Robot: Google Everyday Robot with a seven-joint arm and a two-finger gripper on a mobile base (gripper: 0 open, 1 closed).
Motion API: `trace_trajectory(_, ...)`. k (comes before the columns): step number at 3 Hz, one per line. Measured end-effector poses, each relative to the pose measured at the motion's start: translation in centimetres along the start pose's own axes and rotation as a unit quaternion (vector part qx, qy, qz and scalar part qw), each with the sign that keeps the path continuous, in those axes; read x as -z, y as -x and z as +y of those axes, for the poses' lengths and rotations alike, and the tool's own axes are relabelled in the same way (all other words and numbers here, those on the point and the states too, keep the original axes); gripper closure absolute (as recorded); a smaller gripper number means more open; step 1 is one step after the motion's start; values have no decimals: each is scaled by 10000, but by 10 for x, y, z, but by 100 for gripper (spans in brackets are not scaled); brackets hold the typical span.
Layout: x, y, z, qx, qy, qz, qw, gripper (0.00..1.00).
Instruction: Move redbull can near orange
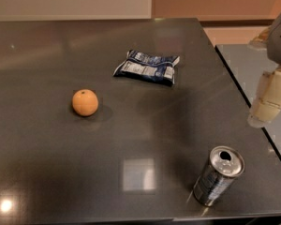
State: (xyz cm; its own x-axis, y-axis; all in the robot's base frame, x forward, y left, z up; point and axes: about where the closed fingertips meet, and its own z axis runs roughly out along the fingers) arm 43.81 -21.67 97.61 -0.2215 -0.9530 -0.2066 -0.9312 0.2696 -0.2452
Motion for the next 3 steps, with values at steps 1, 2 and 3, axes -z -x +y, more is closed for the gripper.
trace_trajectory(1,0,0,0,0,-1,0,10000,0)
trace_trajectory(2,3,3,6,218,50,-107,9997,0)
trace_trajectory(3,4,11,28,658,191,-313,9972,0)
